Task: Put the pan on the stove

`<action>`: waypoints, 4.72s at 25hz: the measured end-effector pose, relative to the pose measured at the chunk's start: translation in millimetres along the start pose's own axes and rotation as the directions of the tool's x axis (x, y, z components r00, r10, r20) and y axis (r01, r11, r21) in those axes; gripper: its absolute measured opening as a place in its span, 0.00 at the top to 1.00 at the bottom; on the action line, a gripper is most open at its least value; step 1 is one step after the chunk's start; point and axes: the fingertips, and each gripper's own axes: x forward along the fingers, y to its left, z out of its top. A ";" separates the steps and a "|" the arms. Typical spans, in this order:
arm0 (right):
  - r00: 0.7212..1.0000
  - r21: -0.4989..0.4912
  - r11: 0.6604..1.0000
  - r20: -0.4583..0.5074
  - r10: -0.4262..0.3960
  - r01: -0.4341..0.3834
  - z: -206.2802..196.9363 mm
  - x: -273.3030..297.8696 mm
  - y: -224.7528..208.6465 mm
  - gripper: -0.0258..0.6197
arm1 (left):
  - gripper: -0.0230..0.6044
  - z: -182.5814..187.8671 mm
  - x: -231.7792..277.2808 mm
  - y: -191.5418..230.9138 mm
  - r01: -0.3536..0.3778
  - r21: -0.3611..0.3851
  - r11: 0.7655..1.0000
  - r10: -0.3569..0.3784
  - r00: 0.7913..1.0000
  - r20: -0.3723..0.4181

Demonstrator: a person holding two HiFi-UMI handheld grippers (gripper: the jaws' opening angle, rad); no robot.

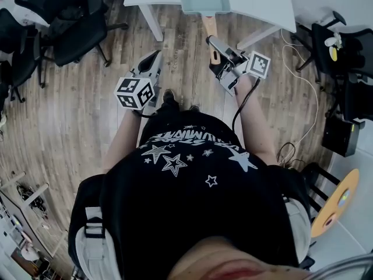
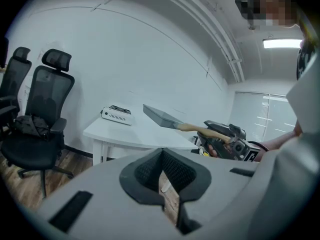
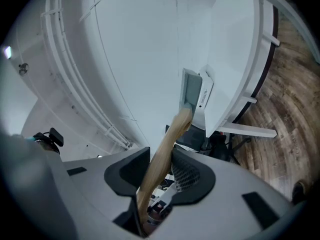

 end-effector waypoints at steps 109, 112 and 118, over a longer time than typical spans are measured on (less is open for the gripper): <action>0.991 0.045 0.999 -0.131 0.005 0.001 322.5 352.6 -191.9 0.74 | 0.95 219.8 343.2 311.6 -0.088 0.028 0.996 0.087 0.995 0.042; 0.994 0.055 0.998 -0.110 -0.014 0.020 324.1 364.9 -201.6 0.74 | 0.95 221.3 345.7 326.5 -0.085 0.021 0.996 0.084 0.996 0.034; 0.997 0.062 0.996 -0.056 -0.061 0.064 328.9 395.5 -221.7 0.74 | 0.95 227.2 351.6 355.2 -0.066 0.017 0.998 0.066 0.998 0.022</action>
